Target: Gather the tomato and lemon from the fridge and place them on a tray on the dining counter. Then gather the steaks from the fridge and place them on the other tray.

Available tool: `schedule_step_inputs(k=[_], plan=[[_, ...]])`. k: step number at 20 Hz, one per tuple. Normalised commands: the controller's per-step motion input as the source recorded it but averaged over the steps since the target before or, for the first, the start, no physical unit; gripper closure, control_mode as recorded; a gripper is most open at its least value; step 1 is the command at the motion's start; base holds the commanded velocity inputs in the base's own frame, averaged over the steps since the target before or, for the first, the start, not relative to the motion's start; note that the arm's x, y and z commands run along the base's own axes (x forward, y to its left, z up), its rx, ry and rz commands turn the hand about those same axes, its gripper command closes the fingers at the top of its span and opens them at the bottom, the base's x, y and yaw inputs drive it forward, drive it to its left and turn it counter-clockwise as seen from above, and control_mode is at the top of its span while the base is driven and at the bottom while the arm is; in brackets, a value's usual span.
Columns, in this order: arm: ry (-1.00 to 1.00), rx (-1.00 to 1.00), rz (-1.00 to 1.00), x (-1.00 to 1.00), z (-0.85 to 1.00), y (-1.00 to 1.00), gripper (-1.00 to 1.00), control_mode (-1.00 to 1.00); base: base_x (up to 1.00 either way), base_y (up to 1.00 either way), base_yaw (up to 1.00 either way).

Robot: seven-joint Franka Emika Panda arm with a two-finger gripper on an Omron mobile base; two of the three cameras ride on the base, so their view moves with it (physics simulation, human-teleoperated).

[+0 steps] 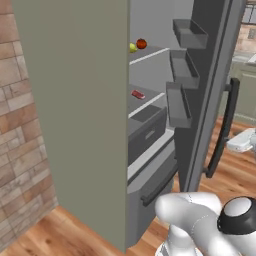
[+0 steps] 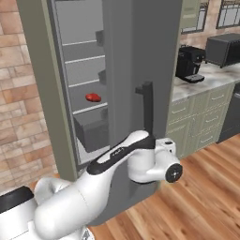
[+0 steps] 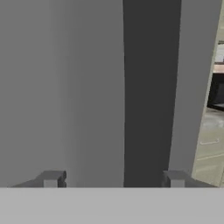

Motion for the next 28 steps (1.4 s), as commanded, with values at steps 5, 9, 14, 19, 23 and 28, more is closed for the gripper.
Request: schedule_step_inputs(k=[5, 9, 14, 19, 23, 28], plan=[[-0.14, 0.00, -0.05, -1.00, 0.22, -0.02, -1.00, -1.00, 0.00, 0.00, 0.00], [-0.11, -0.04, -0.08, -0.94, 0.55, 0.37, -1.00, -1.00, 0.00, 0.00, 0.00], [-0.03, -0.20, -0.11, -0.31, 0.73, 0.90, -1.00, -1.00, 0.00, 0.00, 0.00], [-0.08, -0.32, -0.14, -0.04, 0.80, 1.00, -1.00, -1.00, 0.00, 0.00, 0.00], [0.00, -0.33, -0.23, 0.21, 0.69, 0.88, -1.00, -1.00, 0.00, 0.00, 0.00], [0.10, -0.28, -0.40, 0.52, 0.28, 0.31, -1.00, -1.00, 0.00, 0.00, 0.00]])
